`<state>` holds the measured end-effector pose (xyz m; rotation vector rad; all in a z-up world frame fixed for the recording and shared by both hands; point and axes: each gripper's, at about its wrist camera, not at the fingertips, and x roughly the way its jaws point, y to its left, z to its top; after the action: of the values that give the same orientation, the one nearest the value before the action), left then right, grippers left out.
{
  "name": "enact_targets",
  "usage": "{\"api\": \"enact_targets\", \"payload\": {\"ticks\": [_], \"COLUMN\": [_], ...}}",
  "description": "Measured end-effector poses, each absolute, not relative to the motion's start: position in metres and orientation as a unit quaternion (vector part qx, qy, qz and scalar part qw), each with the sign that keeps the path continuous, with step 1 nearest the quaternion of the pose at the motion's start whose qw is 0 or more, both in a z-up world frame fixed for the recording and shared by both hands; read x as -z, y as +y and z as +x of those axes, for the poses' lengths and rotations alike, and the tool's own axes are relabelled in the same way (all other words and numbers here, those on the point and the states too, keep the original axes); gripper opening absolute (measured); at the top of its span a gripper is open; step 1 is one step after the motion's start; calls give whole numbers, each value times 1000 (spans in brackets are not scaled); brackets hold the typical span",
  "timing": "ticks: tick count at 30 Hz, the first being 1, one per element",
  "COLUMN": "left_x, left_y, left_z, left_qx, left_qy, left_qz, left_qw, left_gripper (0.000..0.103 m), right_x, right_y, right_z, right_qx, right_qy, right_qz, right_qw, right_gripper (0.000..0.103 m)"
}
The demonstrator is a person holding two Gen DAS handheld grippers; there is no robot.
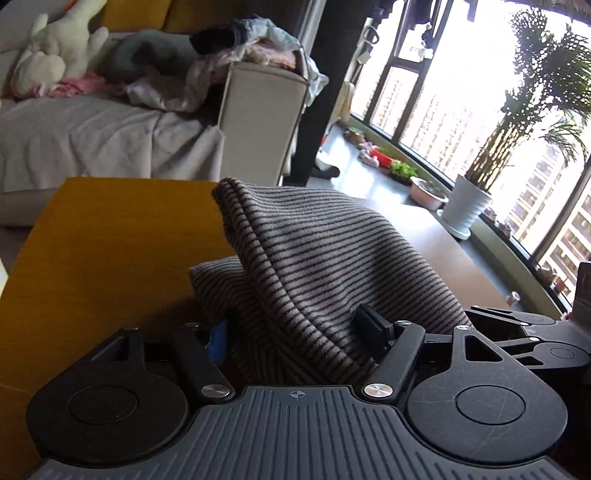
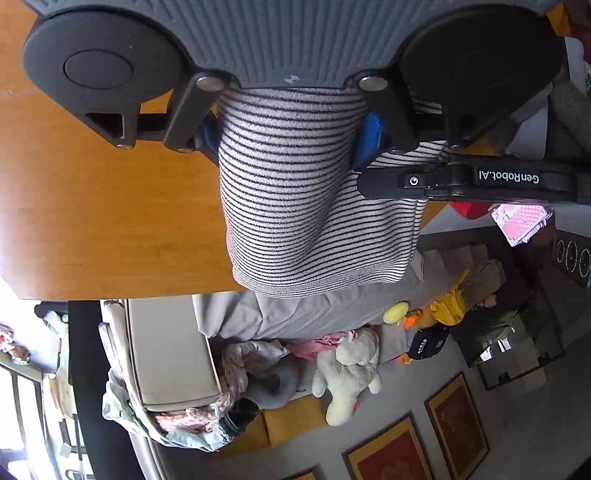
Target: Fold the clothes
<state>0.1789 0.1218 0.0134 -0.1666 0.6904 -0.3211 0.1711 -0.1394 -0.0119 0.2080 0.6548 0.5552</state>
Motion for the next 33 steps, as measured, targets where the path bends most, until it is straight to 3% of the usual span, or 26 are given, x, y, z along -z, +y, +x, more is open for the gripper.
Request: {"api": "enact_targets", "payload": {"ticks": [3,7,9,15,20,24,25,26,28,30,33], "left_x": [-33,-78,-89,-30,-15,-34,-41,-48,-61,-66,-52], "left_y": [126,125,118,118,136,123,120,118,117,114,96], "left_z": [180,157,163,240,249,221,210,197,154,115,79], "left_qx": [134,146,187,183,177,138,126,116,100,79,40], "left_qy": [305,187,166,311,316,291,281,269,243,236,289], "left_qz": [-60,-44,-46,-114,-175,-114,-100,-93,-109,-112,-97], "left_qw": [941,971,967,925,916,940,946,952,959,962,952], "left_gripper": [60,61,65,59,59,58,64,79,103,103,103], "right_x": [13,6,1,-28,-3,-5,-9,-12,-15,-14,-7], "right_y": [-128,-115,-110,-115,-89,-93,-99,-107,-129,-147,-164], "right_z": [182,171,165,127,129,130,127,121,105,89,75], "right_qx": [-262,-243,-233,-241,-279,-261,-257,-257,-251,-228,-187], "right_qy": [303,261,244,185,261,277,280,280,275,279,305], "right_qz": [88,6,-28,-24,-73,-46,-29,-16,-1,3,-5], "right_qw": [912,934,941,952,921,923,925,925,928,933,934], "right_gripper": [74,84,88,89,90,92,93,101,103,103,103]}}
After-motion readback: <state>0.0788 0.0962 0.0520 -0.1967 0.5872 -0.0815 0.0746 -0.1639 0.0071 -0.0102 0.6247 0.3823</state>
